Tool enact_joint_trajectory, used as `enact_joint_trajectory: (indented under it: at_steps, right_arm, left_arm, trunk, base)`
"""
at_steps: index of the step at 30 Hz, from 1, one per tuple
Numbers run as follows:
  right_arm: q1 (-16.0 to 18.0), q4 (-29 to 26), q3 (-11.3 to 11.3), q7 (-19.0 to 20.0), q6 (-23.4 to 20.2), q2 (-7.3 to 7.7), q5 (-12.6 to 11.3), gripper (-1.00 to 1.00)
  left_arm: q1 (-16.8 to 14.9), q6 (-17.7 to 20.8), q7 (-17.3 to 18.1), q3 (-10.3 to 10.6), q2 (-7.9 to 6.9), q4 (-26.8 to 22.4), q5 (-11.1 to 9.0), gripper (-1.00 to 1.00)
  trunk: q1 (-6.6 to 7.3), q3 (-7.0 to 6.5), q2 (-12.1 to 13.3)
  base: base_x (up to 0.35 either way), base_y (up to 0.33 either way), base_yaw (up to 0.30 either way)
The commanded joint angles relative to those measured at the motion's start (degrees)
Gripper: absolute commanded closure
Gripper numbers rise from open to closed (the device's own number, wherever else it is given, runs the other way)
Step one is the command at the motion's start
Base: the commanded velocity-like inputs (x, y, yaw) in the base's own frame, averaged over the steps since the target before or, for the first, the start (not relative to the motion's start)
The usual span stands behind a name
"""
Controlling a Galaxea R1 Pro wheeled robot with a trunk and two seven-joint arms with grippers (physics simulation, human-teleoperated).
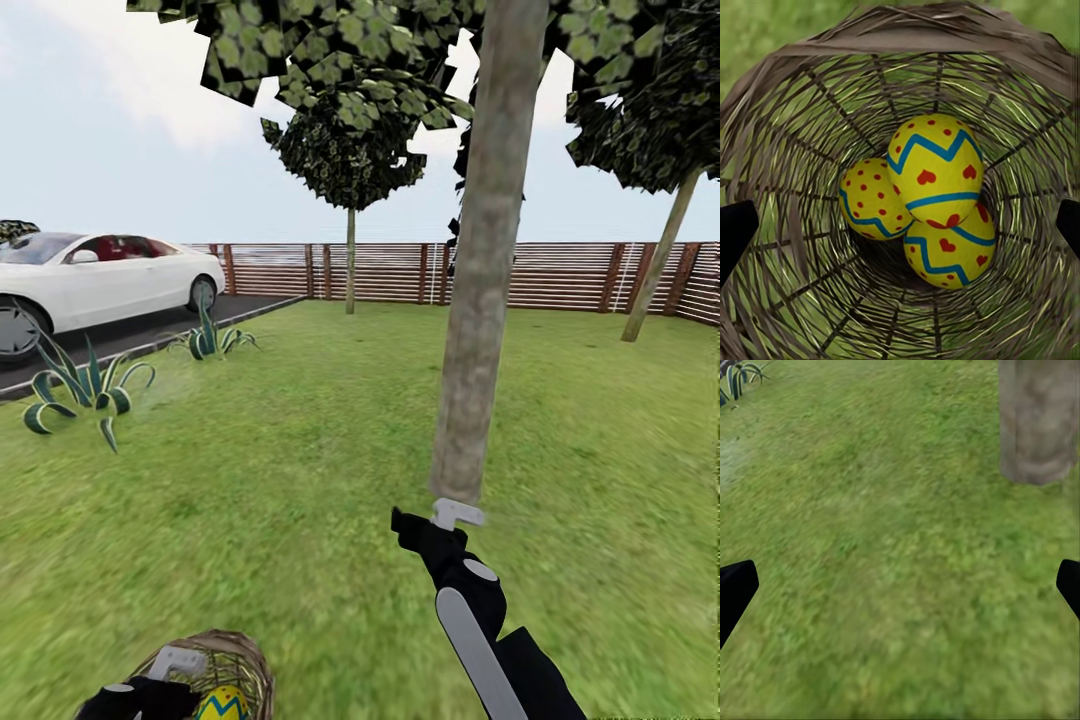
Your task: Take the three Easter eggs out of the wicker basket on the lawn in the garden, then place them on the lawn next to a single tree (choose any tree) so that all three eggs are next to the same tree and none are left in the basket.
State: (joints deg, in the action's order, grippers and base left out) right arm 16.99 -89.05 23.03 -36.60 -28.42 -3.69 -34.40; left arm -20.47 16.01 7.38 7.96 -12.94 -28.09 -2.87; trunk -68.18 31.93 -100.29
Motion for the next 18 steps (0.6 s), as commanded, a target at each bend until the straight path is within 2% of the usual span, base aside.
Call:
enact_joint_trajectory:
  at_steps: [1,6,18]
  right_arm:
    - [0.1,-0.1,0.1,-0.5,-0.1,0.0,-0.4,-1.0]
    - [0.1,-0.1,0.1,-0.5,-0.1,0.0,-0.4,-1.0]
    - [0.1,0.0,0.1,-0.4,-0.1,0.0,-0.5,-1.0]
  left_arm:
    - [0.0,0.3,0.0,0.3,-0.07,-0.1,-0.3,-1.0]
    - [0.0,0.3,0.0,0.3,-0.07,0.0,-0.3,-1.0]
    - [0.0,0.3,0.0,0.3,-0.07,0.1,-0.3,-1.0]
  trunk:
    - [0.0,0.02,0.0]
    - [0.0,-0.15,0.0]
    - [0.0,-0.2,0.0]
  base:
    - [0.0,0.0,-0.146]
    - [0.0,0.0,-0.135]
    - [0.028,0.023,-0.017]
